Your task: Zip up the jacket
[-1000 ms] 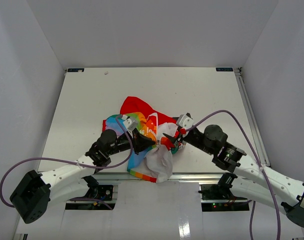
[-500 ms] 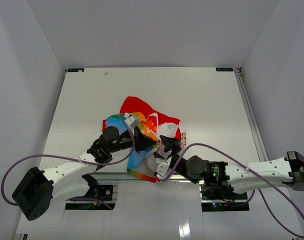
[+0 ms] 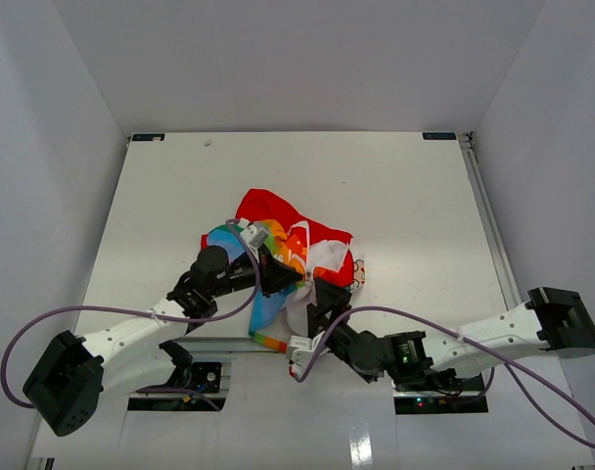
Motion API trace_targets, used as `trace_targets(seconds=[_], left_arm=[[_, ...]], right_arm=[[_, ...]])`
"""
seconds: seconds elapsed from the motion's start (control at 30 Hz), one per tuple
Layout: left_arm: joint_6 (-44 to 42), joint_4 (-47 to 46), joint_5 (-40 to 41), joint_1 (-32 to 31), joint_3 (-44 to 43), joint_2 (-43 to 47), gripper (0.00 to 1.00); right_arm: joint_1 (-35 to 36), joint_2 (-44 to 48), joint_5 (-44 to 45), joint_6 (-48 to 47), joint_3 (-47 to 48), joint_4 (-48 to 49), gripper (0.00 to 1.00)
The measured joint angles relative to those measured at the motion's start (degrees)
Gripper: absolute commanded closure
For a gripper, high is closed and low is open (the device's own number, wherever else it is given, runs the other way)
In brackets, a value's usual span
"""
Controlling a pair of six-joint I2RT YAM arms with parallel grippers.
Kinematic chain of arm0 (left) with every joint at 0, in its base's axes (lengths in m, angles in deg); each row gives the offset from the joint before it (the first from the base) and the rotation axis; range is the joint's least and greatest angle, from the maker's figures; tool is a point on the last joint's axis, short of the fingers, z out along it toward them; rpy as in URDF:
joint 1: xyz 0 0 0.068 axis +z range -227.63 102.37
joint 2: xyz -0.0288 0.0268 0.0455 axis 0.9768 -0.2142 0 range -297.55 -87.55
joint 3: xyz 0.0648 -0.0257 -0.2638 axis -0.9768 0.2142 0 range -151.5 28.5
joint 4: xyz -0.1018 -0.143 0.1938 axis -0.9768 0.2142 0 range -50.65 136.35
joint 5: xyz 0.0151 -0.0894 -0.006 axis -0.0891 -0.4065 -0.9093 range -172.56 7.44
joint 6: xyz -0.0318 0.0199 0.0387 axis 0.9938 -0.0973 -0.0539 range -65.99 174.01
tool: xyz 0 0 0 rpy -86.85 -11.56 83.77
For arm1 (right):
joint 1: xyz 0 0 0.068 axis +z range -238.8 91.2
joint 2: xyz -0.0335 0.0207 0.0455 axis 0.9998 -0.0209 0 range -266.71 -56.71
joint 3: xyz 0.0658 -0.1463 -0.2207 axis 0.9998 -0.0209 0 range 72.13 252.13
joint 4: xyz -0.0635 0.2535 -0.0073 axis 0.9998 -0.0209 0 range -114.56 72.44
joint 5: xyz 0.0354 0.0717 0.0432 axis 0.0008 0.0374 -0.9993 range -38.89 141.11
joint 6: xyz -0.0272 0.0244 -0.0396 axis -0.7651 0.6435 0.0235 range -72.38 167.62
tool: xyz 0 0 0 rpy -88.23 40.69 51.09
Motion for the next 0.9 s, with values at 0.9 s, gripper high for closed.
trace_targets(seconds=[0.9], left_arm=[[1.4,-0.8,-3.8,1.4,0.0,0.0,1.00]], right_arm=[[-4.2,-7.9,2.8,-10.0,-5.2,16.5,0.09]])
